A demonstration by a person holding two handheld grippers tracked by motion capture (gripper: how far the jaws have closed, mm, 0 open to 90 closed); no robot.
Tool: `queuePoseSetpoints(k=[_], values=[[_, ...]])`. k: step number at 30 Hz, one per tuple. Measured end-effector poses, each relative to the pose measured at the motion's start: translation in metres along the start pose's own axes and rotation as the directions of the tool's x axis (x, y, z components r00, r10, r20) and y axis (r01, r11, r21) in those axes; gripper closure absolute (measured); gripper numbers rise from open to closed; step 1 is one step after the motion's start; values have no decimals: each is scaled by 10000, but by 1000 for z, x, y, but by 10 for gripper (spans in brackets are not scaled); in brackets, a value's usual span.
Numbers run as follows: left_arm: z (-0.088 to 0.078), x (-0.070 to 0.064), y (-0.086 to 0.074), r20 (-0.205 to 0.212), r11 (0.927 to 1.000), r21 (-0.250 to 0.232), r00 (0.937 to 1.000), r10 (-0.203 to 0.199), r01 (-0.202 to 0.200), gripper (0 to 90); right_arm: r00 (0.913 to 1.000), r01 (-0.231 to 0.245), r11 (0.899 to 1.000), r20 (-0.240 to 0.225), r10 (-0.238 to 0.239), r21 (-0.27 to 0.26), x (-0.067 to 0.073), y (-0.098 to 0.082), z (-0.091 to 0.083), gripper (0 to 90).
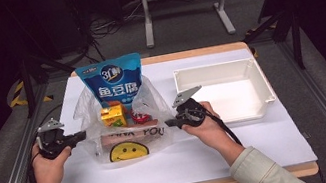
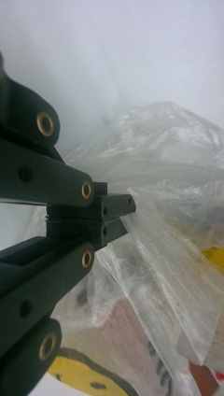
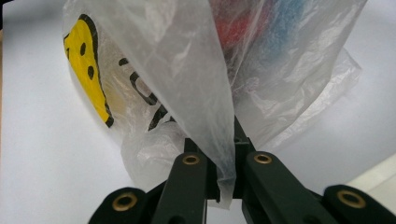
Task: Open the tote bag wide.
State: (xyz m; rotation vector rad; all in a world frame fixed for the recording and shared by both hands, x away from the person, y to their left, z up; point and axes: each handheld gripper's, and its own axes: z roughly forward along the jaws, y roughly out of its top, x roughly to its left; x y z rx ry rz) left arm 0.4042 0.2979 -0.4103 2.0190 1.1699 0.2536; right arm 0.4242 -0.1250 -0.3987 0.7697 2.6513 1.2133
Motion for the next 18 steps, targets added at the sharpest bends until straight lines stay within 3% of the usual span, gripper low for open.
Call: queuePoseSetpoints(k=[5,10,12,13,14,18], values=[[16,4,-7,147,9975,672,9996,-238,228,900,9999,-88,9999,-97,89,128,1,-4,3,884],[20,2,-8,276,9967,801,9995,-147,124,900,9998,-65,9999,-167,67,146,2,-6,3,855],[19,1,-8,330,9972,739,9994,-135,110,900,9997,-86,10000,-233,87,24,3,-6,0,816],[17,1,-7,399,9979,639,9992,-84,58,900,9991,-26,9998,-424,18,-186,5,-4,-5,741],[17,1,-7,399,9979,639,9992,-84,58,900,9991,-26,9998,-424,18,-186,5,-4,-5,741],[14,-1,-6,547,9986,529,9985,-32,3,900,9984,61,9977,-551,-98,-677,10,3,-17,543]])
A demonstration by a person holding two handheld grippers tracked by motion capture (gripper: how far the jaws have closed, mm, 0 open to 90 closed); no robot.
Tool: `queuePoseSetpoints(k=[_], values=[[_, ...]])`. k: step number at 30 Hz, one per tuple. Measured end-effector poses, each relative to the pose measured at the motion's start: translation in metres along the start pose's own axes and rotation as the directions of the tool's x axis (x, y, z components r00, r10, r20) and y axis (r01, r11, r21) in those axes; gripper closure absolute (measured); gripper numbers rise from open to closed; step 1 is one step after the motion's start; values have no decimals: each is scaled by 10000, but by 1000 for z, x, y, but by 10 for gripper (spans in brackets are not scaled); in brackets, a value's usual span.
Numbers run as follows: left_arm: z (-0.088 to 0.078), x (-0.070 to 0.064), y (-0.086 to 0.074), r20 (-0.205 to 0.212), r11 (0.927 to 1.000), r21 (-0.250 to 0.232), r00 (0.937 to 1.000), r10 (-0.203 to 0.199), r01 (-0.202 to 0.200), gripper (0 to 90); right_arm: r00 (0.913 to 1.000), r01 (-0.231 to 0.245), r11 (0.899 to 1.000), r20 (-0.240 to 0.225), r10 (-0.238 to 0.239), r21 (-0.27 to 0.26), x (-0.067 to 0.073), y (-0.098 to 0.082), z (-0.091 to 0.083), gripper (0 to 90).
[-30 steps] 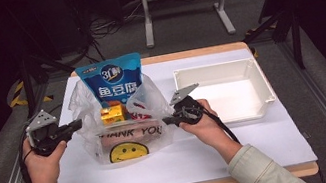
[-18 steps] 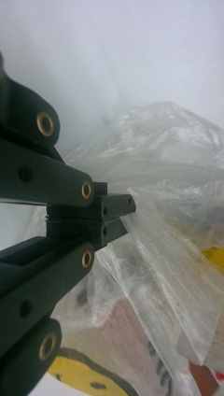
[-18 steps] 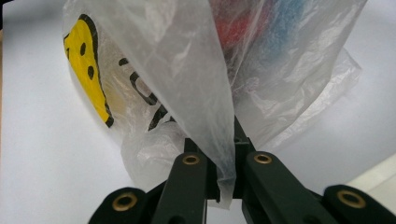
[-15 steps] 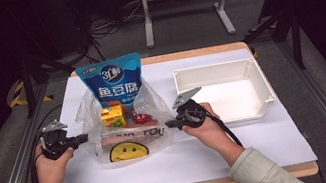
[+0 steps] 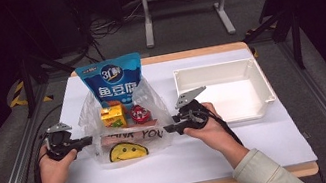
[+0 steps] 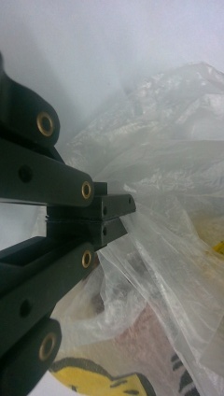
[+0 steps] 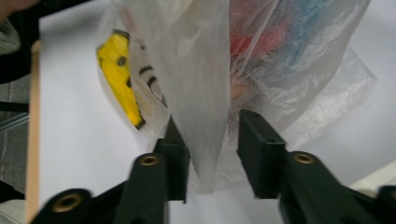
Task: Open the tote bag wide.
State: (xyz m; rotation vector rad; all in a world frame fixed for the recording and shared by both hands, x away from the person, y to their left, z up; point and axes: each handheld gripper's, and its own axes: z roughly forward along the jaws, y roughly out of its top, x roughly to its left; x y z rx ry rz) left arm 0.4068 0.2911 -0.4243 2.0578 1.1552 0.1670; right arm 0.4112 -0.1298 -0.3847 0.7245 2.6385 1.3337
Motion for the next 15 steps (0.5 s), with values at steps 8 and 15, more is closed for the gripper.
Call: queuePoseSetpoints(k=[8,15], values=[[-5,-4,3,99,9996,-190,9998,189,-187,900,9991,396,9920,203,-374,-1203,15,29,-26,293],[-8,-5,4,202,9991,-343,9995,257,-250,900,9978,596,9814,402,-532,-1823,16,60,-36,266]])
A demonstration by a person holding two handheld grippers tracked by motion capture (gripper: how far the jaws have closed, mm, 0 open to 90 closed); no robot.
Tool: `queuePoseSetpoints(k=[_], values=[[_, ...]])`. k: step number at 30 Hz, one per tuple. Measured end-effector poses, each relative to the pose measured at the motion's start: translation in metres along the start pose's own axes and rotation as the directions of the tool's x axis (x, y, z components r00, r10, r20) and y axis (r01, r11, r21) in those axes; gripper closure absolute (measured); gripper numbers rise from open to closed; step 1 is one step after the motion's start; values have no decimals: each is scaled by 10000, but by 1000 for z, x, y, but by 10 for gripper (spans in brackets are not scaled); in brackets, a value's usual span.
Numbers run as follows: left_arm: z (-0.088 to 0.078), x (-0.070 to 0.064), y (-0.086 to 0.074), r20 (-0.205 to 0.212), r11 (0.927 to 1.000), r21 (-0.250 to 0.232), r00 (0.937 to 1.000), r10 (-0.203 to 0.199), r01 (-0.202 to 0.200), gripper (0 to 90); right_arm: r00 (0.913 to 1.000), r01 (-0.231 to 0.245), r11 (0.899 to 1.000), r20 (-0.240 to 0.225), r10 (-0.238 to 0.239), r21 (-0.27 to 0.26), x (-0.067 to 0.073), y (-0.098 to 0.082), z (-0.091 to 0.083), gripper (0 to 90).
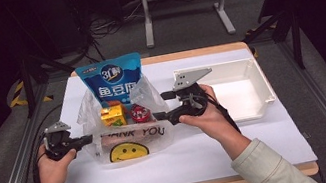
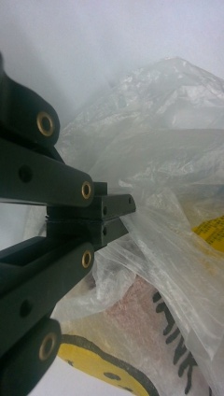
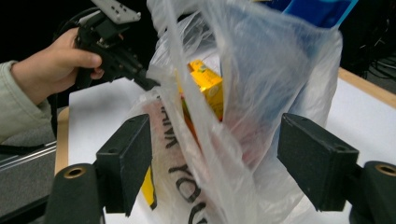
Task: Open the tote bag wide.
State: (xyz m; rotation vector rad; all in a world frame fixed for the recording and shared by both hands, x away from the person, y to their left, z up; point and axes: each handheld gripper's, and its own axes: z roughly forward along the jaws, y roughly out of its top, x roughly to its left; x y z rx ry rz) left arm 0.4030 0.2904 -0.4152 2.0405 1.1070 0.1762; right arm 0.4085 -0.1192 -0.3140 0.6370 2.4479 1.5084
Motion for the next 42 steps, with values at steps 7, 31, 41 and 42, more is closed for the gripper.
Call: queuePoseSetpoints(k=[7,31,41,42], values=[[-2,0,0,47,9999,-130,10000,37,-36,900,10000,3,9998,55,-2,-202,0,13,3,233],[-3,0,0,261,9993,-309,9994,213,-204,900,9995,302,9959,27,-300,-857,3,52,33,165],[-3,-2,0,353,9989,-344,9989,320,-308,900,9959,852,9945,358,-831,-617,2,48,37,684],[-3,-2,0,337,9989,-344,9989,316,-304,900,9954,900,9945,381,-880,-536,2,47,37,747]])
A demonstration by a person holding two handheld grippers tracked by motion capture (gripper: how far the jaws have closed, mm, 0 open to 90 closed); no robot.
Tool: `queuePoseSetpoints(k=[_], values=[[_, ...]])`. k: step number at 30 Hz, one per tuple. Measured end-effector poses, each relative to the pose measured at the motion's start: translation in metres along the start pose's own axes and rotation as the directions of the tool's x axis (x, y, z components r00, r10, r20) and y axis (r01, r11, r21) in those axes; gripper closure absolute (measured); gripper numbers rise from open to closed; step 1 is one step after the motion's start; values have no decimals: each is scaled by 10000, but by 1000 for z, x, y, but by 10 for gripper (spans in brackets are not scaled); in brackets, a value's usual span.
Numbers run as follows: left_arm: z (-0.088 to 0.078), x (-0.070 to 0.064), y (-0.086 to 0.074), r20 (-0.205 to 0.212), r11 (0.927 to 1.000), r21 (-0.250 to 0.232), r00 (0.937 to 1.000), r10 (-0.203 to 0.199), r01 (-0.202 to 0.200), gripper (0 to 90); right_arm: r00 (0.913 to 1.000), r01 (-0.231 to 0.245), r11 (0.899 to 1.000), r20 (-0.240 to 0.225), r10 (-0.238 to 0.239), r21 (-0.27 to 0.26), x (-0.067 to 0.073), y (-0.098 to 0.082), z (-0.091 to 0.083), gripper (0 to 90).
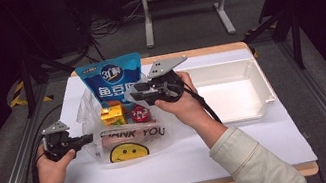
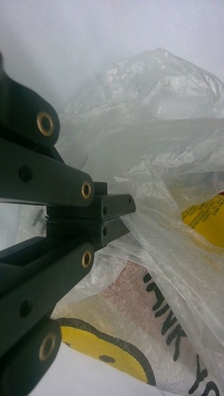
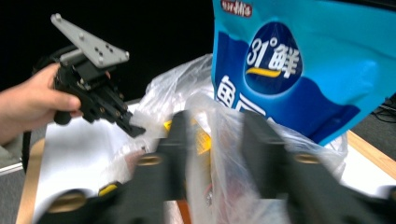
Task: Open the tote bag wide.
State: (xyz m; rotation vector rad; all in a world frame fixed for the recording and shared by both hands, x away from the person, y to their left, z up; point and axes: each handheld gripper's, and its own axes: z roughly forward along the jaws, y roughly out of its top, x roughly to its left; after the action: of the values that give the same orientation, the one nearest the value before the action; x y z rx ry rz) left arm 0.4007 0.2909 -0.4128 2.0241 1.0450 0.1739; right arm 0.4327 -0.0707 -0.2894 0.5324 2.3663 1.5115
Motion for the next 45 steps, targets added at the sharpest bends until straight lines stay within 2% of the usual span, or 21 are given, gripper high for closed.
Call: queuePoseSetpoints(k=[2,4,8,15,16,21,27,28,30,32,33,38,45], values=[[0,0,0,-9,10000,7,10000,11,-11,900,9999,71,9998,105,-73,171,-1,-3,0,853],[0,0,0,-30,10000,24,10000,23,-23,900,9999,-29,9997,110,27,236,-3,-8,-1,890],[0,1,-1,-40,10000,13,10000,-21,21,900,9997,-92,9995,236,85,296,-5,-16,-3,899],[0,3,-3,34,10000,63,10000,-74,74,900,9973,-535,9963,540,499,677,-13,-47,-14,899],[1,4,-4,36,9999,58,9999,-104,103,900,9963,-651,9948,614,603,783,-14,-54,-15,899],[1,3,-4,30,9999,68,9999,-126,126,900,9947,-795,9904,735,714,1133,-16,-68,-12,900],[2,4,-6,54,9997,163,9999,-161,160,899,9924,-905,9810,977,745,1715,-14,-86,-9,900],[2,5,-7,41,9997,195,9998,-174,173,899,9911,-990,9770,1066,798,1890,-13,-92,-7,900],[3,6,-8,17,9993,241,9995,-301,300,899,9908,-1008,9752,1088,805,1972,-13,-96,-5,900],[5,9,-11,33,9982,403,9990,-440,439,899,9896,-1083,9682,1176,833,2254,-11,-106,-3,900],[5,9,-11,33,9982,403,9990,-440,439,899,9896,-1083,9682,1176,833,2254,-11,-106,-3,900],[9,10,-14,89,9963,659,9984,-560,553,900,9872,-1294,9546,1251,987,2685,-7,-124,-2,900],[11,12,-15,115,9947,824,9980,-623,611,899,9859,-1393,9439,1312,1038,2995,-4,-139,-3,900]])
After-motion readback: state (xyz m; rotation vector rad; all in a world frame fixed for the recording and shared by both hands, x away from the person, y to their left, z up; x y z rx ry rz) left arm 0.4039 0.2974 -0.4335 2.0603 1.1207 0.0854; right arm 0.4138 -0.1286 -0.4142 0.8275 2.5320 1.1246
